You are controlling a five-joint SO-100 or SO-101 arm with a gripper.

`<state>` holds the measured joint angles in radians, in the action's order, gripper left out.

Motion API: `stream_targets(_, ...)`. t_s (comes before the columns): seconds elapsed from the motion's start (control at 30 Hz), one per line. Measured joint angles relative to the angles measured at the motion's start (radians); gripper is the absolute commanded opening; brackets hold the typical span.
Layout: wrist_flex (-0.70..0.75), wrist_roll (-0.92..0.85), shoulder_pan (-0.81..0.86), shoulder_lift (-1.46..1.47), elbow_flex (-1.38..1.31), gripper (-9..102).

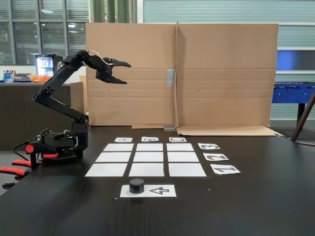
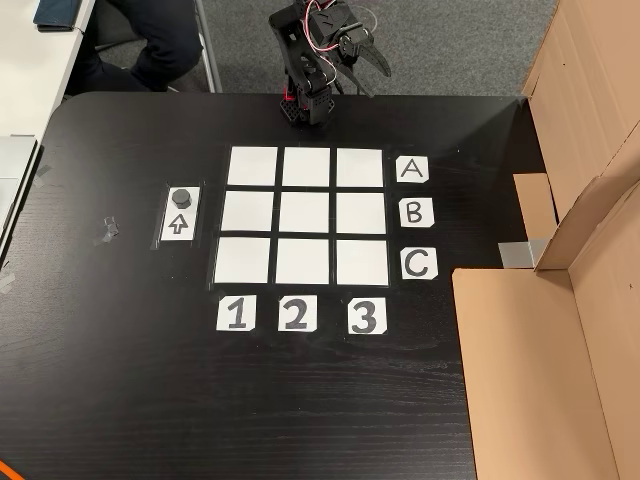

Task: Pick up a new token and place it in the grid on square A2.

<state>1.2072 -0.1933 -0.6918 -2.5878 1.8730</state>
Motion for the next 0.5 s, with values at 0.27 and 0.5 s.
stream_targets(0.27, 0.031, 0.067, 0.058, 0.227, -0.098, 39)
stream_targets(0.5, 0.048, 0.083, 0.087, 0.27, -0.13, 39)
